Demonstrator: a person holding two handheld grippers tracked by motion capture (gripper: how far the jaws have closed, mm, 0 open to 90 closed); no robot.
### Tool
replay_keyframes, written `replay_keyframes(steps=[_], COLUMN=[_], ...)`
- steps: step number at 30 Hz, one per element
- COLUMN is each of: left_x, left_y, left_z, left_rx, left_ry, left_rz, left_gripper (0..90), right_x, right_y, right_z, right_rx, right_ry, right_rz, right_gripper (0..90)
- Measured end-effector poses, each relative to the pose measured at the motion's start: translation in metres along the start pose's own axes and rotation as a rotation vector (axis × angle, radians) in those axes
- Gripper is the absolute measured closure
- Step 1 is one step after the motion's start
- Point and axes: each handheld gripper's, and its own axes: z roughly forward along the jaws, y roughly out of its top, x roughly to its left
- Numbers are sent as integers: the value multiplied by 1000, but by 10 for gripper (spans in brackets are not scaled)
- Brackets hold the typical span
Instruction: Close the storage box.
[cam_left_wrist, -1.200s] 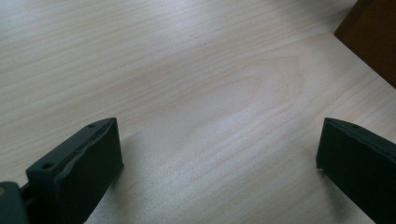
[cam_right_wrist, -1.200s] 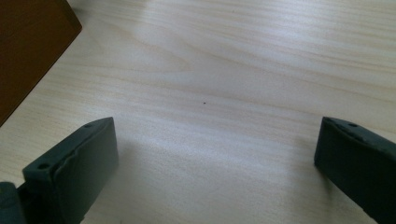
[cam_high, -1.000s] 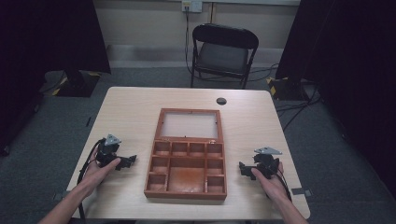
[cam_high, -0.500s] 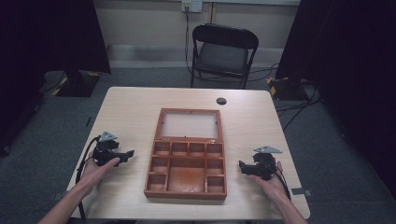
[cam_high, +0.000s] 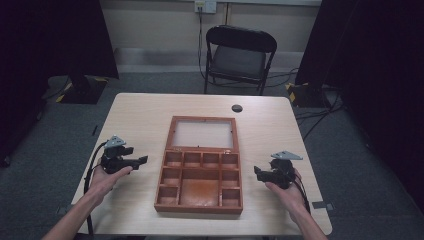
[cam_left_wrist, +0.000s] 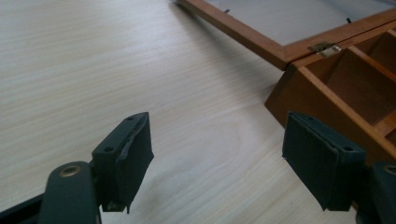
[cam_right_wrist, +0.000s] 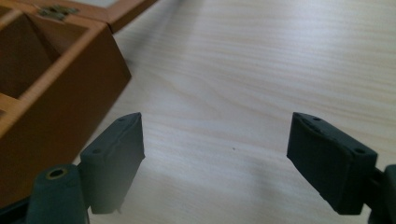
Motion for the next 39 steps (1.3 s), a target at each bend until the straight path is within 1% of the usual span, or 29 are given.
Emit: replay_keyframes(steps=[1, 2, 3, 5, 6, 9, 10, 11, 12, 13, 14, 17, 18, 19, 20, 21, 22, 23, 24, 25, 27, 28, 31, 32, 33, 34, 35, 36, 39], left_x=[0, -2, -3, -6, -5, -4, -4, -4, -4, -4, -4, -6, -7, -7, -8, -8, -10, -10, -13, -13, -15, -16, -17, -17, -17, -18, -18, -18, -18], left_y=[0, 4, 7, 12, 14, 19, 22, 24, 24, 26, 33, 39, 46, 46, 53, 53, 61, 61, 70, 70, 81, 83, 85, 84, 84, 81, 81, 79, 73], left_z=[0, 1, 1, 1, 3, 5, 4, 5, 5, 6, 9, 11, 14, 14, 19, 19, 23, 23, 28, 28, 35, 38, 44, 51, 51, 60, 60, 63, 71], left_rx=[0, 24, 24, -19, 7, 32, -2, -13, -13, -3, 40, 21, 23, 23, 24, 24, 32, 32, 31, 31, 36, 21, 0, 21, 21, 57, 57, 64, 59], left_ry=[0, -7, 0, 5, -16, -22, -10, -9, -9, -17, -29, -21, -21, -21, -16, -16, -28, -28, -34, -34, -44, -44, -51, -50, -50, -51, -51, -63, -80], left_rz=[0, 19, 30, 22, 27, 26, 12, 7, 7, -1, -7, -7, -4, -4, -5, -5, 2, 2, 6, 6, 19, 11, -8, -8, -8, -25, -25, -33, -47], left_gripper=[239, 239, 238, 252, 250, 235, 240, 246, 247, 247, 246, 249, 254, 256, 259, 259, 259, 259, 258, 258, 252, 245, 236, 236, 236, 235, 235, 235, 235], right_x=[0, 1, 2, 4, 5, 7, 8, 8, 9, 9, 11, 14, 18, 18, 22, 22, 26, 26, 28, 28, 31, 31, 30, 28, 28, 27, 27, 28, 29], right_y=[0, 2, 3, 9, 11, 20, 23, 27, 30, 30, 38, 46, 55, 55, 64, 64, 73, 73, 82, 82, 96, 100, 106, 109, 109, 107, 107, 103, 100], right_z=[0, -1, -3, -5, -5, -4, -3, -3, -2, -2, 2, 6, 11, 11, 16, 16, 22, 22, 28, 28, 37, 40, 47, 53, 53, 61, 61, 69, 75], right_rx=[0, -8, -18, -29, -30, -41, -47, -44, -56, -56, -64, -71, -58, -58, -53, -53, -42, -42, -29, -29, 11, 19, 28, 22, 22, 28, 28, 67, 87], right_ry=[0, 3, 7, 21, 23, 25, 34, 47, 71, 71, 106, 122, 121, 121, 135, 135, 135, 135, 161, 161, 169, 168, 174, 189, 189, 191, 191, 196, 204], right_rz=[0, -2, -1, -6, -4, -13, -13, -8, -15, -15, -37, -44, -44, -44, -46, -46, -55, -55, -39, -39, -31, -30, -14, 1, 1, 25, 25, 26, 32], right_gripper=[183, 182, 182, 181, 181, 184, 187, 180, 172, 172, 170, 161, 159, 159, 159, 159, 159, 159, 169, 169, 165, 164, 159, 160, 160, 159, 159, 159, 161])
